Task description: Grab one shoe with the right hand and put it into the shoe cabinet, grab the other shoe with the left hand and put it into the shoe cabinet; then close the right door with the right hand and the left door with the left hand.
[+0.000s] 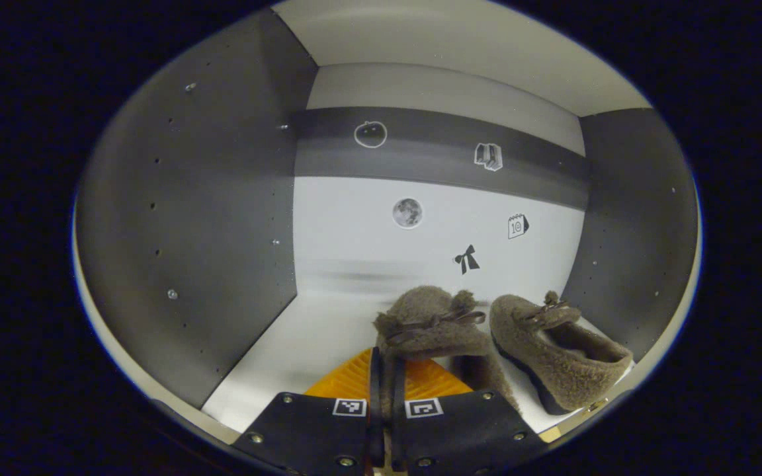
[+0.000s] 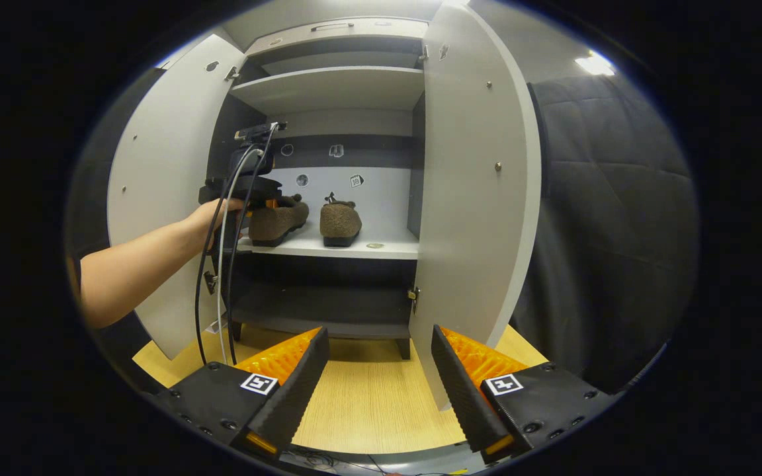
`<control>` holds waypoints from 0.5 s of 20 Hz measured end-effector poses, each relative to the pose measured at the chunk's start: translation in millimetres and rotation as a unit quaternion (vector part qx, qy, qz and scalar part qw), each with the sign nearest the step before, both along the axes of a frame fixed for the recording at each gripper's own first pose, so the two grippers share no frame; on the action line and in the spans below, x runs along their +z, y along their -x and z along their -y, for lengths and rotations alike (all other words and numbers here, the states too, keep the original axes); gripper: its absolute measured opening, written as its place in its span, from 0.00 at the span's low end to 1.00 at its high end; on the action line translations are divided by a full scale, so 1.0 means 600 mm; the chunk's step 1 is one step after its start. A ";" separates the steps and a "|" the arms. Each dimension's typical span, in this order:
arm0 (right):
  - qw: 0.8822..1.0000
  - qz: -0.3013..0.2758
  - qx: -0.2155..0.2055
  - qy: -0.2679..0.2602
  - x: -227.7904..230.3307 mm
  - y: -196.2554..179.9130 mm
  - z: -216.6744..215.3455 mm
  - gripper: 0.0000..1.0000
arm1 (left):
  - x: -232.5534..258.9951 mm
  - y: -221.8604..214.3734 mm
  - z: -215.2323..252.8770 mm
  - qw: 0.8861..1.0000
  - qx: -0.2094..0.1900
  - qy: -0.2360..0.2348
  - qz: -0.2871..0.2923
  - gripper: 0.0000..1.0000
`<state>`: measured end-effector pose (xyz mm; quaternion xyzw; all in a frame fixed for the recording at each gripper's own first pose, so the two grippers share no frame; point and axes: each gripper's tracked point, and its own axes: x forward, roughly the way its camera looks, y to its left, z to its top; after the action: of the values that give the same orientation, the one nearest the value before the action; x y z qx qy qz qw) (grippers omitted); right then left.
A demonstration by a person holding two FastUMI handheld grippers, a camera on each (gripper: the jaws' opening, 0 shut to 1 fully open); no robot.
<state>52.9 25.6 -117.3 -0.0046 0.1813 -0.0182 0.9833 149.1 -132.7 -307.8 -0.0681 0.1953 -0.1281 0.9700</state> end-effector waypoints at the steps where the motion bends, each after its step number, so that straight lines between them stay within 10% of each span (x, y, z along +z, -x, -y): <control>1: 1.000 0.002 -0.001 0.001 0.002 0.004 0.003 0.98 | -0.003 -0.010 0.001 1.000 0.003 -0.008 0.003 0.12; 6: 1.000 0.014 -0.005 0.008 0.019 0.023 0.038 0.98 | 0.015 0.013 -0.031 0.999 0.030 -0.001 0.016 0.77; 10: 1.000 0.021 -0.002 0.006 0.033 0.037 0.070 0.98 | 0.064 0.038 -0.050 0.997 0.030 0.006 0.068 0.91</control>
<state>30.6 -16.3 -97.3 -0.0102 0.1607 -0.0213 0.9867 126.3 -102.5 -269.7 -0.0712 0.1260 -0.1044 0.9839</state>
